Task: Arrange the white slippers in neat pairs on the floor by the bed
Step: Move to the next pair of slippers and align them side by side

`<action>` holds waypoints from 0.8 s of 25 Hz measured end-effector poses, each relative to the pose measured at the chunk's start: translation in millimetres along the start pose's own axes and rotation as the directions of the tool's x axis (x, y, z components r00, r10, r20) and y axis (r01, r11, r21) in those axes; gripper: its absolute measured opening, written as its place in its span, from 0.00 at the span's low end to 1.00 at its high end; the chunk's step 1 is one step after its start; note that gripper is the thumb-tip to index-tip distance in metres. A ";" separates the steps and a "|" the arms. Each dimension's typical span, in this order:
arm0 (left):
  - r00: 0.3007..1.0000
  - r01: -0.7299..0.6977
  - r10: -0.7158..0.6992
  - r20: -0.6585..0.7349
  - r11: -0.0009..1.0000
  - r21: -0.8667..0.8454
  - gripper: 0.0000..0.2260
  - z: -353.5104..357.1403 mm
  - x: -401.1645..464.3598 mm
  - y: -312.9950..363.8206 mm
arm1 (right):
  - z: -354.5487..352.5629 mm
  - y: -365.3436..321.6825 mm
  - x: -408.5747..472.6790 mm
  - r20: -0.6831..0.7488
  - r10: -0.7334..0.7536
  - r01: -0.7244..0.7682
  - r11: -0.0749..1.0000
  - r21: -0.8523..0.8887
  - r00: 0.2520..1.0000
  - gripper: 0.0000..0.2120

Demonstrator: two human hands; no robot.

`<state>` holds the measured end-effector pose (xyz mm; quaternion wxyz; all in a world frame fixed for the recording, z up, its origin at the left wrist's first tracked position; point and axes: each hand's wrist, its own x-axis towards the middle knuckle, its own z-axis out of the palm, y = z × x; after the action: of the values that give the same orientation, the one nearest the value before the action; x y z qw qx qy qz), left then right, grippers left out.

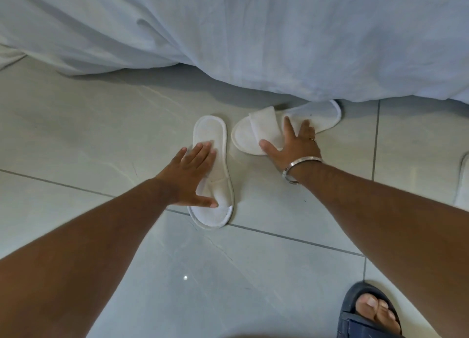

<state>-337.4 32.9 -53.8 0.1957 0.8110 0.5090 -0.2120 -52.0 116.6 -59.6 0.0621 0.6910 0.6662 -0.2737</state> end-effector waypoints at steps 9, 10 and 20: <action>0.997 -0.067 0.066 0.038 0.997 0.042 0.60 -13.5 4.9 -28.3 | 24.6 34.7 -52.6 0.154 -0.429 0.455 0.845 -0.281 0.890 0.41; 0.996 -0.079 0.078 0.036 0.996 0.041 0.60 -11.3 1.6 -27.0 | 28.9 29.9 -55.0 0.138 -0.435 0.456 0.846 -0.277 0.890 0.43; 0.996 -0.052 0.047 0.077 0.997 0.060 0.64 -3.8 -15.5 -62.0 | 60.4 -70.3 -53.3 0.166 -0.508 0.535 0.794 -0.289 0.845 0.51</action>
<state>-399.3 48.5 -48.6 0.1947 0.8204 0.4741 -0.2536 -135.0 49.5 -66.3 0.1234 0.4492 0.8633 -0.1943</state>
